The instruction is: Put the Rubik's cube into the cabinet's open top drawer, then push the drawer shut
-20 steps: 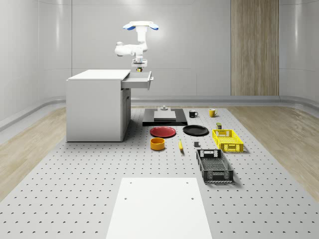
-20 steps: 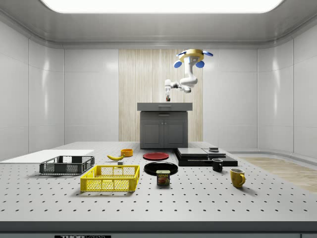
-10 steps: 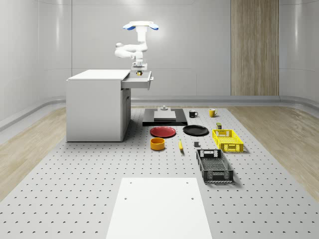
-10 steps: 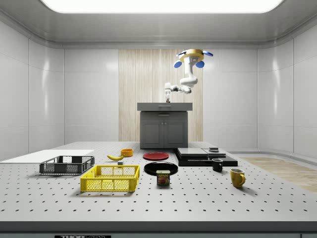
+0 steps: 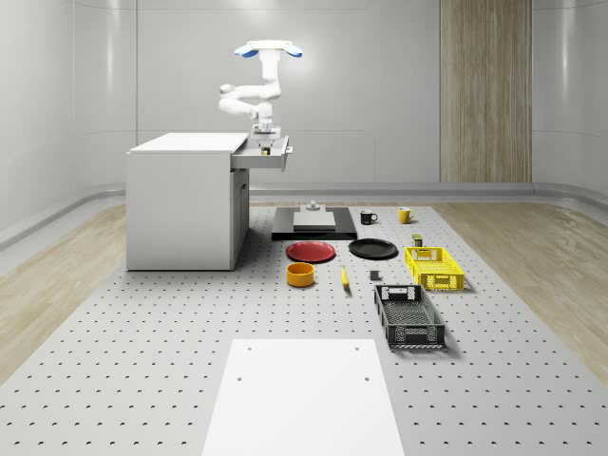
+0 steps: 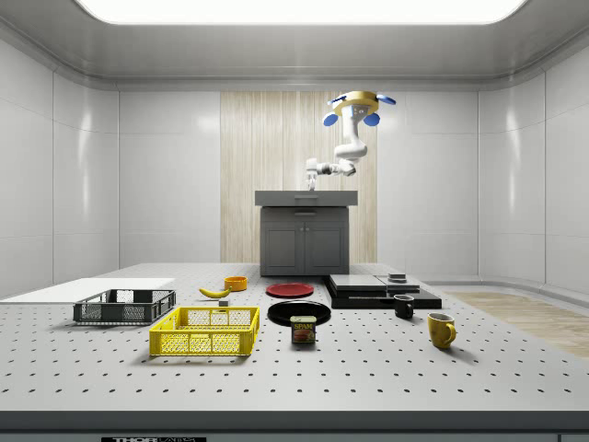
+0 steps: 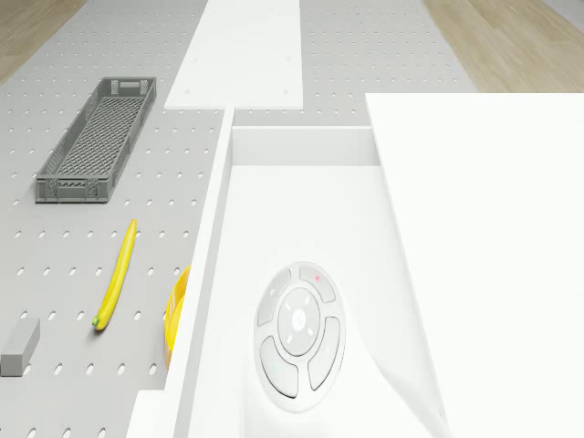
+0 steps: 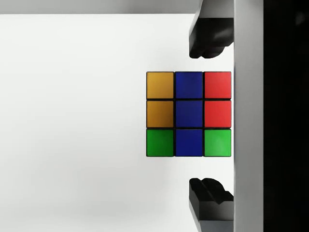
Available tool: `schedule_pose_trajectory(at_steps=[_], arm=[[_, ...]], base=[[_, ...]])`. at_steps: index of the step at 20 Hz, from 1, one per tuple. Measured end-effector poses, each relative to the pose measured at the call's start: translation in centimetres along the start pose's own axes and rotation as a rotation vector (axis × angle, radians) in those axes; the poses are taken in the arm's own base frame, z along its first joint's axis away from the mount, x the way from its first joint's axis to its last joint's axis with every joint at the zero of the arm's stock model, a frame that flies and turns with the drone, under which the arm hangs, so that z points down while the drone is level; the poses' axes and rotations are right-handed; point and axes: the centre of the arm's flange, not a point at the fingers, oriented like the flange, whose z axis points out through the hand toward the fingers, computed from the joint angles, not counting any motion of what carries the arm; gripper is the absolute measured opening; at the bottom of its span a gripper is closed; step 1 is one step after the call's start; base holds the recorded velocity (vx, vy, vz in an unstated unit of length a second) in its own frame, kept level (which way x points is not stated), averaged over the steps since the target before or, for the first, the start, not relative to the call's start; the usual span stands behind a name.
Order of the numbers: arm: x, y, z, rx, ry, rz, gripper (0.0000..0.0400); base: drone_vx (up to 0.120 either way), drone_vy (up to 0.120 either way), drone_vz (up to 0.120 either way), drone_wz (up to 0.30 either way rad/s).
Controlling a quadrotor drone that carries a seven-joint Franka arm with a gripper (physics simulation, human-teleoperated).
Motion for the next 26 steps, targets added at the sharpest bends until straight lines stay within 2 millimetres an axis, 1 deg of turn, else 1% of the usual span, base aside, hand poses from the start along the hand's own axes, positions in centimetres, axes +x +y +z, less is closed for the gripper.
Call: schedule_pose_trajectory(at_steps=[3,5,6,13,15,26], arm=[[0.0,0.0,-0.6,0.0,0.0,0.0,0.0388],[0.0,0.0,-1.2,0.0,0.0,0.0,0.0393],[0.0,0.0,-1.5,0.0,0.0,0.0,0.0394],[0.0,0.0,-2.7,0.0,0.0,0.0,0.0399],[0.0,0.0,-2.8,0.0,0.0,0.0,0.0399],[0.0,0.0,-3.0,0.0,0.0,0.0,0.04]], base=[[0.0,0.0,0.0,0.0],[0.0,0.0,0.1,0.0],[0.0,0.12,0.12,0.0],[-0.12,0.12,0.12,0.0],[-0.08,0.12,0.0,0.0],[0.0,0.12,0.0,0.0]])
